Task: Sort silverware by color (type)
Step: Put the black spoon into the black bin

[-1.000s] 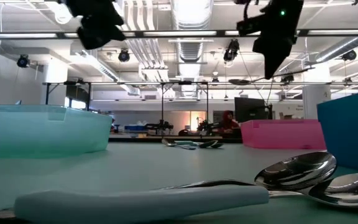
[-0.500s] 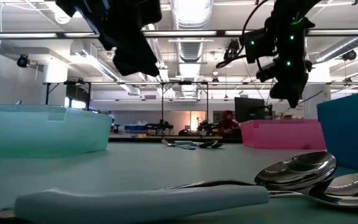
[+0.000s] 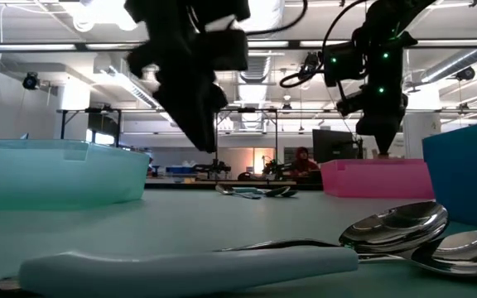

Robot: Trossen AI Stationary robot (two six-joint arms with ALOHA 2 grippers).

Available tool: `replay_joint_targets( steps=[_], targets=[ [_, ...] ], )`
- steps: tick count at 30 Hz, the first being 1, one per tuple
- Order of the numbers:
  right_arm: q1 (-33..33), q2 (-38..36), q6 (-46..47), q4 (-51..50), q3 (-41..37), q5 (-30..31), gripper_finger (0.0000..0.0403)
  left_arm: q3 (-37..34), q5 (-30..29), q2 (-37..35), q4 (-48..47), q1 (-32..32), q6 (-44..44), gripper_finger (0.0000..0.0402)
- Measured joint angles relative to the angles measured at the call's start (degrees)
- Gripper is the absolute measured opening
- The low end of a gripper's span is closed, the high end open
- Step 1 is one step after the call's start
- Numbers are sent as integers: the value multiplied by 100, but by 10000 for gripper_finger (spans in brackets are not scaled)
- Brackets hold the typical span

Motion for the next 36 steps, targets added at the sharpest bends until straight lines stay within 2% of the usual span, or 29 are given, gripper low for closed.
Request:
replay_joint_targets(
  steps=[1,6,9,14,20,23,32,36],
  targets=[
    [0,2,53,2,0,2,29,15,110,51,75,89,-31,128],
    [129,2,258,-19,-67,-5,29,-318,1510,217,925,178,-385,128],
    [296,-8,197,17,-79,-164,29,-552,1696,230,1596,-67,-588,128],
    [520,-24,-162,523,-65,-953,29,-679,1694,228,2078,-385,-442,128],
    [869,-26,-294,1216,-22,-2155,29,-658,1618,267,2382,-523,-802,128],
    [1181,-28,-272,1389,-20,-2273,29,-651,1491,267,2406,-650,-1054,128],
    [2245,-28,606,1340,-20,-2265,19,-675,987,267,2511,-1347,-1969,128],
    [2758,-28,938,1325,50,-2669,29,-675,317,270,2798,-1701,-2301,128]
  ],
)
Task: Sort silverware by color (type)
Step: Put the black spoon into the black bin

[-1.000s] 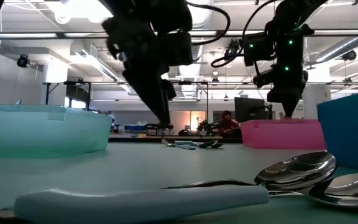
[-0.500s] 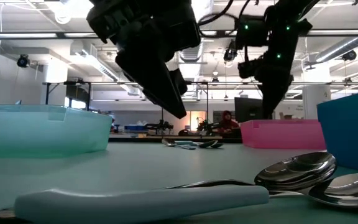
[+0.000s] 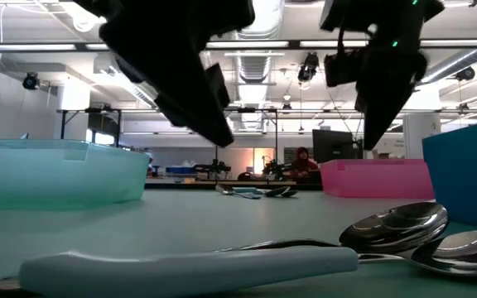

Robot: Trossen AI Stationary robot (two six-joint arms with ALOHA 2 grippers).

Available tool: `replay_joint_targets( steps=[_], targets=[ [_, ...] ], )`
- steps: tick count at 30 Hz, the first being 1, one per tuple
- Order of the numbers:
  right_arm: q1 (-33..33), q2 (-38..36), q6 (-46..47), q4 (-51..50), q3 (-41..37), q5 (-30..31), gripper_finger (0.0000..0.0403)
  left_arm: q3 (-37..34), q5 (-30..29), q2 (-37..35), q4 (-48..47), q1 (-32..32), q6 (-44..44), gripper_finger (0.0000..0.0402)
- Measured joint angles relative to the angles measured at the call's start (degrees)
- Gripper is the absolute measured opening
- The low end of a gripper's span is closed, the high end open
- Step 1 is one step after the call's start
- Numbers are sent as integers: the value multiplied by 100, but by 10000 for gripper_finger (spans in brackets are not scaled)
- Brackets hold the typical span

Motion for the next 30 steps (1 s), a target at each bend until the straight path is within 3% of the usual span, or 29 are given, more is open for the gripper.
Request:
replay_joint_targets(
  steps=[3,8,14,20,30],
  targets=[
    [393,0,179,-1,90,-140,43,0,-406,101,406,-186,-259,128],
    [1058,0,658,-10,196,-133,68,5,-435,541,1054,-329,-951,128],
    [1858,0,1192,-21,226,-138,102,468,-428,1122,1027,-487,-1327,128],
    [2448,0,1720,-52,226,-140,118,1207,-450,1580,388,-632,-1174,128],
    [2978,0,2181,-48,226,-136,109,2389,-1019,2292,-787,-634,-1174,128]
  ],
)
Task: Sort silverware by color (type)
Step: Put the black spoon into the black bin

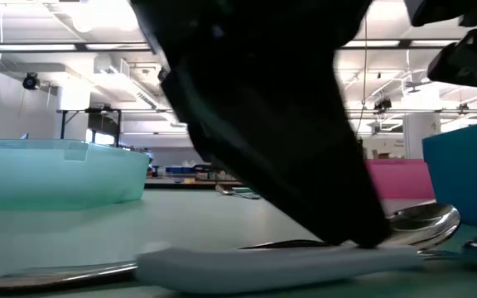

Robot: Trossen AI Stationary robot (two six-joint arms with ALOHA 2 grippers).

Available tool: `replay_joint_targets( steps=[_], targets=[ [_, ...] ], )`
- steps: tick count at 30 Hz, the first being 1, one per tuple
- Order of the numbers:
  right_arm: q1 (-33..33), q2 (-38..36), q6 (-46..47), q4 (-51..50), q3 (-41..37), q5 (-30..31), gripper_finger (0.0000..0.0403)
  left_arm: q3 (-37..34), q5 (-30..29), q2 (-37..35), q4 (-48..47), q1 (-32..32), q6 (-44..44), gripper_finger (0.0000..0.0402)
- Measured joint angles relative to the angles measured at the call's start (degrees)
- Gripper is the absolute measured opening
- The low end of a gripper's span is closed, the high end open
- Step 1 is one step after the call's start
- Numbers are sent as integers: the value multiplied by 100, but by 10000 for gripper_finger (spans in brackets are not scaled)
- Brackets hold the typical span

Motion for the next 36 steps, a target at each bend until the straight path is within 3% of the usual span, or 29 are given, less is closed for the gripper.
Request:
replay_joint_targets(
  steps=[12,36],
  targets=[
    [457,0,263,-3,0,-2,111,44,22,-186,-382,-17,-292,128],
    [500,0,303,2,0,15,103,-21,-310,-317,-694,-72,-319,128]
  ],
)
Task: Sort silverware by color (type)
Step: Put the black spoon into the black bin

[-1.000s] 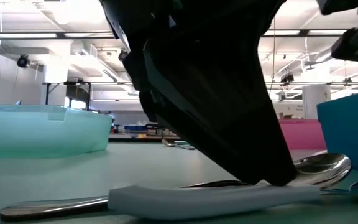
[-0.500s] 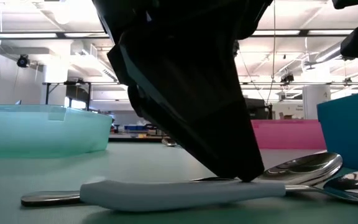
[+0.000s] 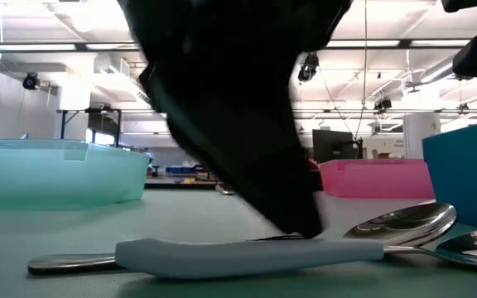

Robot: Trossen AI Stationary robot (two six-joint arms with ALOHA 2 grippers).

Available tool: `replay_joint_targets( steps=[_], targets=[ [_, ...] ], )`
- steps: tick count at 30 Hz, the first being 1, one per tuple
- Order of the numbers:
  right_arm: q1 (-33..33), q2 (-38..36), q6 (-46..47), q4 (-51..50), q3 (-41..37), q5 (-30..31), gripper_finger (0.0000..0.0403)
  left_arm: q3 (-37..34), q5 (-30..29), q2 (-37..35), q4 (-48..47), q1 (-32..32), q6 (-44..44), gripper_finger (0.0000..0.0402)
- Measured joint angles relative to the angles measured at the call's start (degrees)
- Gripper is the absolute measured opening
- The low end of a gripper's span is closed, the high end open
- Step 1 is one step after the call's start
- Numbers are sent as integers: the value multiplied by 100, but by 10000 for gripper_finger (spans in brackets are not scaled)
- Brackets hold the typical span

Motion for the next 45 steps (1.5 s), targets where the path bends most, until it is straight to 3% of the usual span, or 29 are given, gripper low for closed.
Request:
replay_joint_targets(
  steps=[9,12,17,21,27,33,37,41,45],
  targets=[
    [0,0,10,20,-2,7,102,-180,-107,-31,-40,-64,-360,118],
    [-4,0,10,20,-2,11,100,-185,-165,-31,-80,-70,-482,87],
    [-2,0,12,17,-2,0,102,-179,-875,-33,-656,-79,-1202,9],
    [-2,0,12,-5,-2,-16,99,-178,-1166,-48,-1223,25,-1382,4],
    [4,0,101,-150,-4,1,93,-142,-1360,-203,-1272,201,-1145,2],
    [49,31,219,-80,-4,869,91,322,-2389,-681,-1186,236,-736,1],
    [96,31,135,189,-7,1870,84,519,-3272,-977,-1247,201,-718,1],
    [165,31,-328,1035,-13,3069,79,636,-4450,-1313,-1008,72,-889,1],
    [181,52,-1206,2346,-60,3750,82,631,-4971,-1421,-631,-54,-862,1]
  ],
)
